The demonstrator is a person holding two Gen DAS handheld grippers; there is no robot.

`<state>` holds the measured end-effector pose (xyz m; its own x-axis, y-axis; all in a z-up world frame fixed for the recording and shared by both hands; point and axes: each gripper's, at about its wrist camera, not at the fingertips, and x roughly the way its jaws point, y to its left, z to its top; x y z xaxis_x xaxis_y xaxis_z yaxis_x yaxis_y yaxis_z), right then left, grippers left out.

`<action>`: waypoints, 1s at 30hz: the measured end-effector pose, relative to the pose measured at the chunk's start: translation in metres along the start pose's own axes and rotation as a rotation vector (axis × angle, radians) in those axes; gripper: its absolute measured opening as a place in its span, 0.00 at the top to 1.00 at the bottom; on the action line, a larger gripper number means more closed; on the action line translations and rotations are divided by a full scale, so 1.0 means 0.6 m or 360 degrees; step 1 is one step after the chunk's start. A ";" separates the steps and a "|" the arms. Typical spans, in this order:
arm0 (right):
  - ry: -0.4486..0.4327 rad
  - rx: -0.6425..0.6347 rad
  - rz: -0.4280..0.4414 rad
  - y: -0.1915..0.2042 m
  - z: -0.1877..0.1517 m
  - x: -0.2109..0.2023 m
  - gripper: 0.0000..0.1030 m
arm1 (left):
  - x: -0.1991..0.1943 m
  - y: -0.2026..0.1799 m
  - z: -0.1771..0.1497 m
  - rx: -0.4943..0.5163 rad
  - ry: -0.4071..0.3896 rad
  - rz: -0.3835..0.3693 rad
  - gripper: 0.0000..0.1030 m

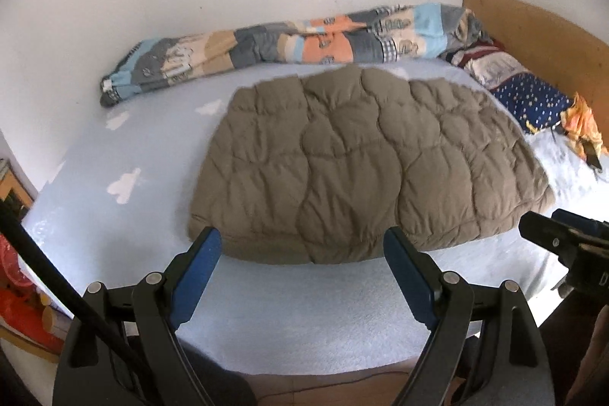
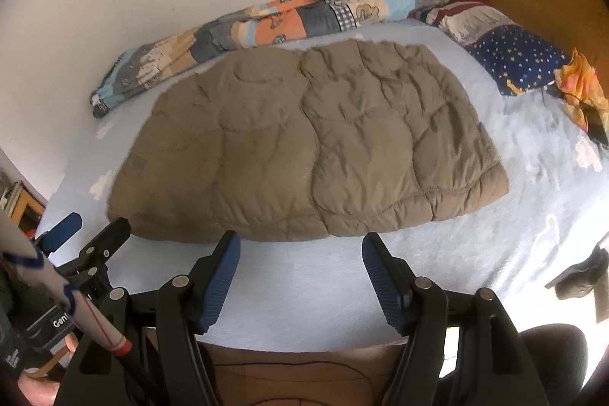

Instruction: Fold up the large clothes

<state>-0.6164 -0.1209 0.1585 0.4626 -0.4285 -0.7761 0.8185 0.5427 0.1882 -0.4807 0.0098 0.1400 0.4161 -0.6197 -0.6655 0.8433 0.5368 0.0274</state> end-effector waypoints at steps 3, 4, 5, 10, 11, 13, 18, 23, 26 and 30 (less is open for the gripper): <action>-0.0047 -0.0016 0.0022 0.009 0.010 -0.035 0.26 | -0.041 0.006 0.006 0.0001 -0.0061 0.0032 0.16; -0.0055 -0.0028 0.0026 0.013 0.013 -0.047 0.26 | -0.057 0.006 0.009 0.0004 -0.0094 0.0037 0.16; -0.0068 -0.0033 0.0036 0.017 0.016 -0.064 0.26 | -0.076 0.006 0.011 0.0008 -0.0134 0.0045 0.16; -0.0156 -0.0069 0.0072 0.035 0.020 -0.134 0.22 | -0.151 0.006 0.030 -0.0008 -0.0248 0.0070 0.11; -0.0184 -0.0076 0.0088 0.039 0.020 -0.153 0.21 | -0.166 0.007 0.033 -0.0012 -0.0266 0.0074 0.11; -0.0207 -0.0087 0.0105 0.047 0.019 -0.177 0.18 | -0.193 0.009 0.039 -0.0013 -0.0301 0.0073 0.11; -0.0313 -0.0126 0.0153 0.079 0.003 -0.248 0.12 | -0.247 0.009 0.045 -0.0030 -0.0372 0.0084 0.07; -0.0411 -0.0208 0.0127 0.106 -0.015 -0.277 0.10 | -0.265 0.017 0.040 -0.0071 -0.0387 0.0132 0.05; -0.0434 -0.0213 0.0114 0.109 -0.018 -0.281 0.10 | -0.260 0.024 0.037 -0.0097 -0.0365 0.0138 0.04; -0.0429 -0.0197 0.0101 0.107 -0.018 -0.277 0.09 | -0.249 0.033 0.036 -0.0131 -0.0341 0.0075 0.04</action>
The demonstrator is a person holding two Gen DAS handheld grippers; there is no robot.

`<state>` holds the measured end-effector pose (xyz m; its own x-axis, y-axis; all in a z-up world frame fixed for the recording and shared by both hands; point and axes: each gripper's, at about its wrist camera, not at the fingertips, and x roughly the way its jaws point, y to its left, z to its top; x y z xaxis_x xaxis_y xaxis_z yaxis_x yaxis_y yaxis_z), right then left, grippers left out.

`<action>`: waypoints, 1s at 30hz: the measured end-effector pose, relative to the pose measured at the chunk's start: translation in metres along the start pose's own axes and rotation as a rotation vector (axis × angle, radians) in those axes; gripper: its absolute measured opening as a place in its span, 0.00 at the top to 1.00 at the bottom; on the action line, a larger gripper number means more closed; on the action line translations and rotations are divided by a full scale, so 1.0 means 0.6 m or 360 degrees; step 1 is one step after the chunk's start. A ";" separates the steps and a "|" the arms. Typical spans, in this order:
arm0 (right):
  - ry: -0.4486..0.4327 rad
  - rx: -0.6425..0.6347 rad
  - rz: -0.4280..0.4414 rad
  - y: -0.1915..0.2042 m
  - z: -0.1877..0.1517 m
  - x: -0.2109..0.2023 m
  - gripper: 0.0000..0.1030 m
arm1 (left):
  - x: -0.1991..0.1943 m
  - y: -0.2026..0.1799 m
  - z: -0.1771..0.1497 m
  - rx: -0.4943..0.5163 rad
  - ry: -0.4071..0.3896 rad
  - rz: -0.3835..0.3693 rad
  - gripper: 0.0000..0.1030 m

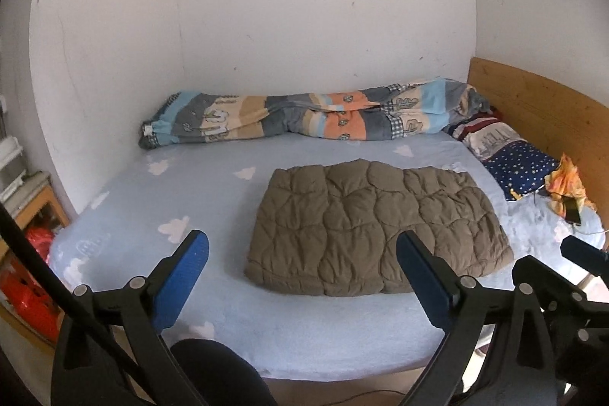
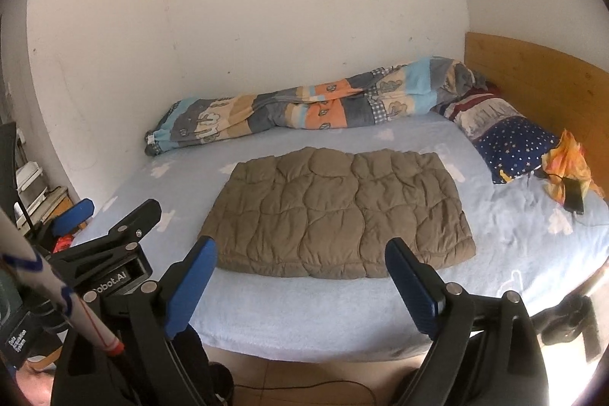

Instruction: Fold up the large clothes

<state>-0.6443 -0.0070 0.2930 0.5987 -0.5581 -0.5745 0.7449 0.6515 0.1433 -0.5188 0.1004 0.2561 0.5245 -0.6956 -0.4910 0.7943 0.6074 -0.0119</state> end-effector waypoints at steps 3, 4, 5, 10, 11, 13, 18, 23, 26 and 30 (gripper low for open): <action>0.0003 0.0002 -0.0017 -0.003 -0.001 0.004 0.09 | 0.013 -0.003 0.000 0.0023 0.0041 0.0031 0.04; 0.0006 -0.0002 -0.0027 -0.004 -0.001 0.007 0.08 | 0.017 -0.007 -0.001 0.0043 0.0059 0.0046 0.04; 0.0011 -0.0011 -0.0043 -0.002 -0.002 0.010 0.08 | 0.025 -0.012 -0.002 0.0075 0.0088 0.0065 0.04; 0.0036 -0.0037 -0.0107 0.001 -0.004 0.026 0.06 | 0.057 -0.022 -0.013 0.0127 0.0235 -0.0009 0.04; 0.0039 -0.0041 -0.0126 0.002 -0.004 0.031 0.06 | 0.063 -0.024 -0.016 0.0154 0.0250 -0.0010 0.04; 0.0047 -0.0042 -0.0141 0.002 -0.005 0.039 0.06 | 0.067 -0.024 -0.018 0.0161 0.0238 0.0034 0.04; 0.0100 -0.0047 -0.0202 -0.004 -0.012 0.068 0.06 | 0.078 -0.027 -0.027 0.0215 0.0204 0.0095 0.04; 0.0120 -0.0079 -0.0256 -0.006 -0.014 0.088 0.06 | 0.096 -0.029 -0.040 0.0215 0.0252 0.0152 0.04; 0.0152 -0.0090 -0.0273 -0.009 -0.021 0.103 0.05 | 0.112 -0.028 -0.047 0.0219 0.0293 0.0164 0.04; 0.0197 -0.0093 -0.0282 -0.010 -0.029 0.120 0.05 | 0.124 -0.024 -0.050 0.0191 0.0338 0.0146 0.04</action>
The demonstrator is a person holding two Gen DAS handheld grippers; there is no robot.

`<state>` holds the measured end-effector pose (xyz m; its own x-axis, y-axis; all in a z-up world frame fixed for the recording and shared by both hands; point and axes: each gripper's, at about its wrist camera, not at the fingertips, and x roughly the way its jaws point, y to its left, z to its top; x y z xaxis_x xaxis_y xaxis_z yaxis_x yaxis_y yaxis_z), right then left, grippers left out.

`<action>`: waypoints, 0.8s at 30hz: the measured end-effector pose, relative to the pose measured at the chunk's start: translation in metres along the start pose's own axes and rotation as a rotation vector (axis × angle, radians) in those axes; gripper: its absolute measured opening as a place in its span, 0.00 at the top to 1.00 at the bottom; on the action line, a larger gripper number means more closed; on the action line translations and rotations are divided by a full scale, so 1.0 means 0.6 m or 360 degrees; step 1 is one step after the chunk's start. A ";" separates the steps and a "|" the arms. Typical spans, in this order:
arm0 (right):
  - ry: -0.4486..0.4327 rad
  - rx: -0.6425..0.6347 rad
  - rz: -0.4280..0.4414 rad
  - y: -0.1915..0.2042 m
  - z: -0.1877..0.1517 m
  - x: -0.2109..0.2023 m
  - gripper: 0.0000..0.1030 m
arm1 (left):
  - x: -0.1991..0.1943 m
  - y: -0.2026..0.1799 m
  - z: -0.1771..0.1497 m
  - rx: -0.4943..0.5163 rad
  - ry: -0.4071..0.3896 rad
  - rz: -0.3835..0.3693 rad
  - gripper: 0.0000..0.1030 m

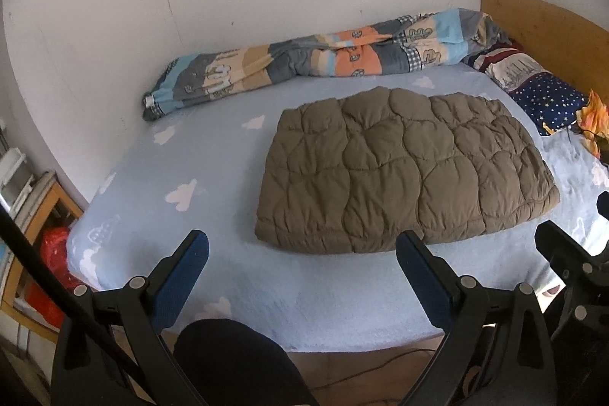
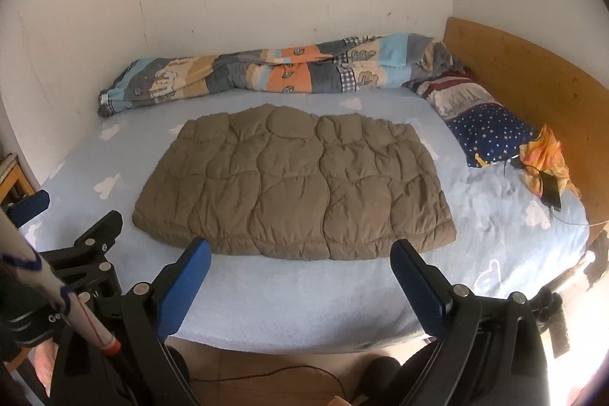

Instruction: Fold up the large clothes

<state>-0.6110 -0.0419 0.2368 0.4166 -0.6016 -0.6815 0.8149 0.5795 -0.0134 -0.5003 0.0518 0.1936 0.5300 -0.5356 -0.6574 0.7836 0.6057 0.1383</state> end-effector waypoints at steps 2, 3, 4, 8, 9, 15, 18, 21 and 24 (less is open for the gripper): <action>0.0004 -0.0010 -0.0007 0.003 -0.002 0.004 0.05 | 0.005 0.001 0.000 -0.0005 0.0014 0.0001 0.04; 0.0004 -0.0014 -0.0011 0.004 -0.002 0.005 0.05 | 0.007 0.001 -0.001 -0.0006 0.0021 0.0001 0.04; 0.0004 -0.0018 -0.0016 0.006 -0.003 0.006 0.05 | 0.009 0.001 -0.001 -0.0007 0.0027 -0.0001 0.04; 0.0010 -0.0022 -0.0020 0.011 -0.005 0.009 0.05 | 0.014 0.000 -0.002 -0.0004 0.0045 -0.0007 0.04; 0.0015 -0.0027 -0.0019 0.011 -0.006 0.010 0.05 | 0.015 0.000 -0.002 -0.0004 0.0049 -0.0009 0.04; 0.0032 -0.0040 -0.0016 0.010 -0.011 0.017 0.05 | 0.017 0.001 -0.003 -0.0006 0.0050 -0.0012 0.04; 0.0030 -0.0038 -0.0016 0.012 -0.009 0.018 0.05 | 0.017 0.002 -0.003 -0.0002 0.0052 -0.0010 0.04; 0.0035 -0.0041 -0.0020 0.013 -0.010 0.019 0.05 | 0.017 0.001 -0.003 -0.0003 0.0052 -0.0009 0.04; 0.0032 -0.0040 -0.0020 0.014 -0.009 0.018 0.05 | 0.016 -0.001 -0.003 -0.0006 0.0052 -0.0011 0.04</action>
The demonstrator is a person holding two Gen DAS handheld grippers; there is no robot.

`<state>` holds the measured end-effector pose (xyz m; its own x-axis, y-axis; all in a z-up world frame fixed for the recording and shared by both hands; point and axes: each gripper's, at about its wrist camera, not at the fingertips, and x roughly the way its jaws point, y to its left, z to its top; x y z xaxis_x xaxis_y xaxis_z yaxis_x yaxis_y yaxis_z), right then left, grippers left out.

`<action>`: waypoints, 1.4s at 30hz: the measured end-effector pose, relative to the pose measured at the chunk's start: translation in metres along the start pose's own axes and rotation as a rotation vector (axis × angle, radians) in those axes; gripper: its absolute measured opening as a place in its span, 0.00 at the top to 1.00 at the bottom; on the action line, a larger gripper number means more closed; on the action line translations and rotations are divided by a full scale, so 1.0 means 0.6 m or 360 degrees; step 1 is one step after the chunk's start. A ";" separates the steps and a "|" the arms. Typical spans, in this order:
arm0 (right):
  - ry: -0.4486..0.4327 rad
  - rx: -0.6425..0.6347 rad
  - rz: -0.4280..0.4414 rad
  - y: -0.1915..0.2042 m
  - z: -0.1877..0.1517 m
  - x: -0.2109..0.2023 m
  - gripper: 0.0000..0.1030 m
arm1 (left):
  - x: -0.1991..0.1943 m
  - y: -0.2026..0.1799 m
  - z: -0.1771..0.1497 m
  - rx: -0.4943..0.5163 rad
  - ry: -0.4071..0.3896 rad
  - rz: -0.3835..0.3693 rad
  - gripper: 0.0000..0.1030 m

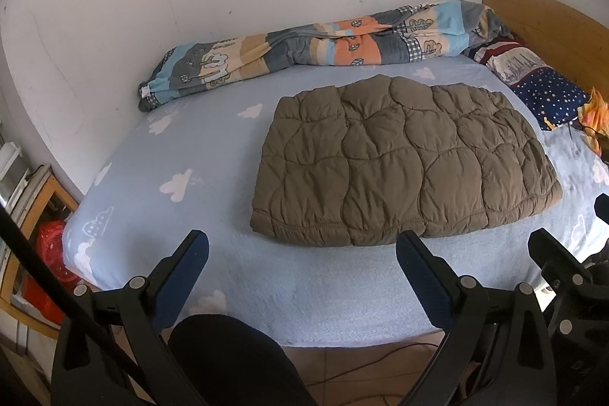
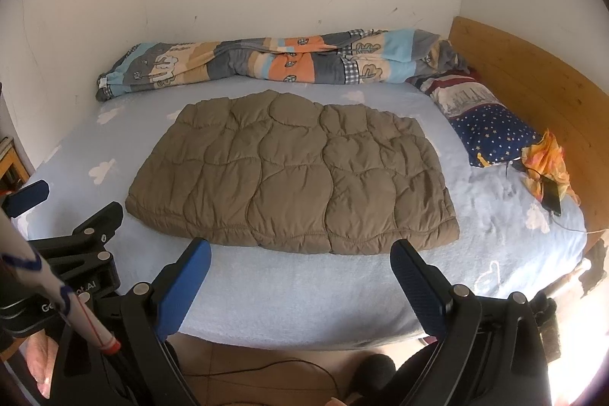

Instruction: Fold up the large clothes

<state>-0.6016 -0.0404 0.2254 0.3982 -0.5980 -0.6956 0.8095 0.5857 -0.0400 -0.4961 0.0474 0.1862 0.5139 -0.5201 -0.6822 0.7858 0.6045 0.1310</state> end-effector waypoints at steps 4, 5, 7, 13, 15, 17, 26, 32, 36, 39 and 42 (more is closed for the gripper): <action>0.0000 0.0001 0.0000 0.000 -0.001 0.001 0.05 | 0.000 0.000 -0.002 0.0001 -0.0010 -0.0015 0.04; 0.0002 -0.0001 0.0000 0.000 0.000 0.001 0.05 | 0.000 0.000 -0.002 0.0004 -0.0012 -0.0014 0.04; 0.0008 -0.0003 0.0004 -0.003 -0.003 0.003 0.05 | -0.001 -0.001 -0.002 0.0007 -0.0011 -0.0011 0.04; 0.0016 -0.0008 0.0007 -0.009 -0.007 0.005 0.05 | -0.001 -0.004 -0.002 0.0007 -0.0012 -0.0007 0.04; 0.0017 -0.0009 0.0007 -0.010 -0.008 0.005 0.05 | -0.002 -0.005 -0.002 0.0007 -0.0009 -0.0009 0.04; 0.0023 -0.0011 0.0003 -0.011 -0.011 0.006 0.05 | -0.003 -0.006 -0.003 0.0012 -0.0007 -0.0013 0.04; 0.0034 -0.0015 0.0006 -0.017 -0.014 0.009 0.05 | -0.004 -0.006 -0.004 0.0023 -0.0007 -0.0021 0.04; 0.0034 -0.0020 0.0006 -0.019 -0.014 0.010 0.05 | -0.005 -0.005 -0.005 0.0028 -0.0008 -0.0024 0.04; 0.0033 -0.0020 0.0004 -0.023 -0.017 0.010 0.05 | -0.005 -0.006 -0.005 0.0027 -0.0008 -0.0021 0.04; 0.0032 -0.0019 0.0003 -0.026 -0.019 0.009 0.05 | -0.005 -0.006 -0.005 0.0024 -0.0008 -0.0027 0.04; 0.0034 -0.0023 0.0000 -0.025 -0.018 0.009 0.05 | -0.006 -0.001 -0.006 0.0020 -0.0012 -0.0036 0.04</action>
<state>-0.6163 -0.0469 0.2146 0.3888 -0.5862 -0.7108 0.8031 0.5937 -0.0504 -0.4998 0.0508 0.1861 0.4986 -0.5382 -0.6795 0.8015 0.5848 0.1250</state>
